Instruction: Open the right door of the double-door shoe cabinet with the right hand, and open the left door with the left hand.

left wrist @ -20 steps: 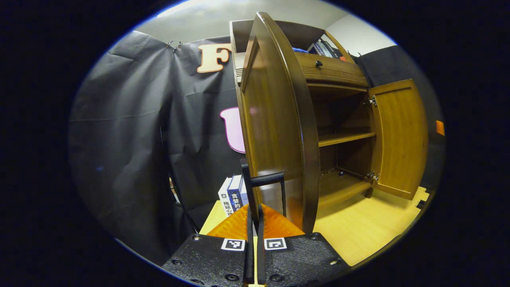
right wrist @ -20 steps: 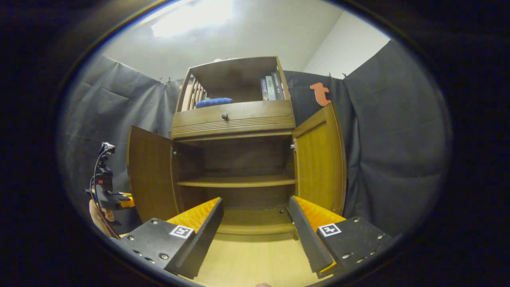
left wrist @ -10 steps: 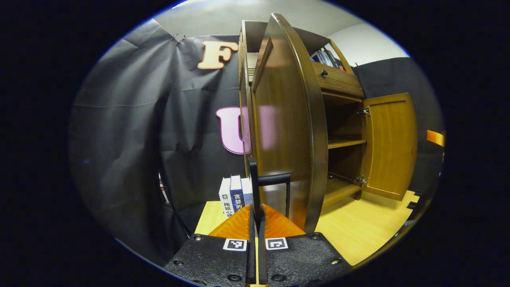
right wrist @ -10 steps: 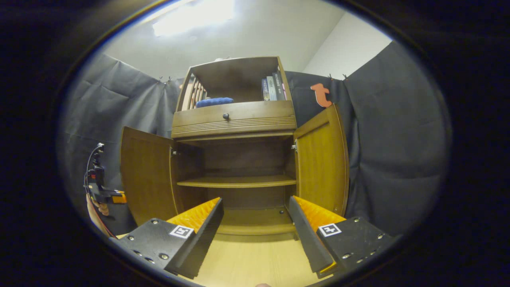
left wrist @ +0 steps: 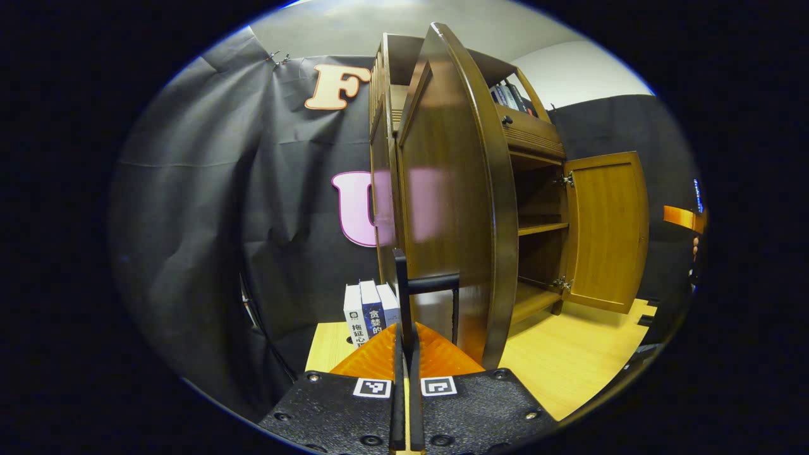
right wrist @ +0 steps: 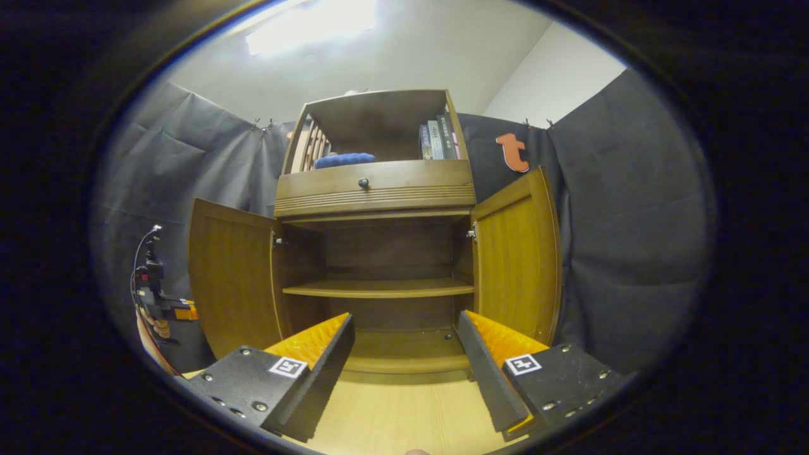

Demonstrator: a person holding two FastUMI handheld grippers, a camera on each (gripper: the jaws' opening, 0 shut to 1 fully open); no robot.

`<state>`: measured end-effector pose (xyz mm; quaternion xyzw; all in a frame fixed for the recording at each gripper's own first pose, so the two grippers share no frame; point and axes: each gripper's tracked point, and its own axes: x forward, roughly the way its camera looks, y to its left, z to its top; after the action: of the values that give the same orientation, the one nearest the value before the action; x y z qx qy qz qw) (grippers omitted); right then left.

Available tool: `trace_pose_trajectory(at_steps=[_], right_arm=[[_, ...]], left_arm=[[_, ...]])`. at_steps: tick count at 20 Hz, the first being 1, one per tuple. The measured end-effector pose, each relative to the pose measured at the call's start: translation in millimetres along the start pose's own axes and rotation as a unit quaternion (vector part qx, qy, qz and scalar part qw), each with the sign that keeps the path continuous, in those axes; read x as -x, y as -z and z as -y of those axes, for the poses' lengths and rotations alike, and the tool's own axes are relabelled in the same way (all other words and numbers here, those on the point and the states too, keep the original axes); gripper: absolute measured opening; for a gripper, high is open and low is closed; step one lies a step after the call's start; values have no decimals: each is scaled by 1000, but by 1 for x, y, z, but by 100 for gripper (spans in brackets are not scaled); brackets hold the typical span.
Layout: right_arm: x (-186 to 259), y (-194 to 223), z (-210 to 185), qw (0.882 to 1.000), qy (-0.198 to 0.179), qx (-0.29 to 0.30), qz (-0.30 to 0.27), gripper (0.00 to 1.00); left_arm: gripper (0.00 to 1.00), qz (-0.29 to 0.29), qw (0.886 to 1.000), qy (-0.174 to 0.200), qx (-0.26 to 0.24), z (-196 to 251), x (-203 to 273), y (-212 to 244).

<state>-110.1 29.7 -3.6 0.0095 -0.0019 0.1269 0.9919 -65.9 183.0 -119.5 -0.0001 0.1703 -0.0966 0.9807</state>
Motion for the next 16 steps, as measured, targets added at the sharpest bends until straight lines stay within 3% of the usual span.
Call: trace_pose_trajectory(at_steps=[5,9,12,16], right_arm=[[0,3,-3,1000,-6,-8,0,98],[1,6,0,1000,-6,-10,-4,97],[3,6,3,1000,-6,-14,-3,98],[5,5,5,1000,-6,-15,-3,97]], left_arm=[[9,9,1000,-4,-1,8,3,-2],[5,14,1000,-7,-6,11,15,0],[13,12,999,-28,-33,13,21,4],[17,2,998,-62,-19,11,41,8]])
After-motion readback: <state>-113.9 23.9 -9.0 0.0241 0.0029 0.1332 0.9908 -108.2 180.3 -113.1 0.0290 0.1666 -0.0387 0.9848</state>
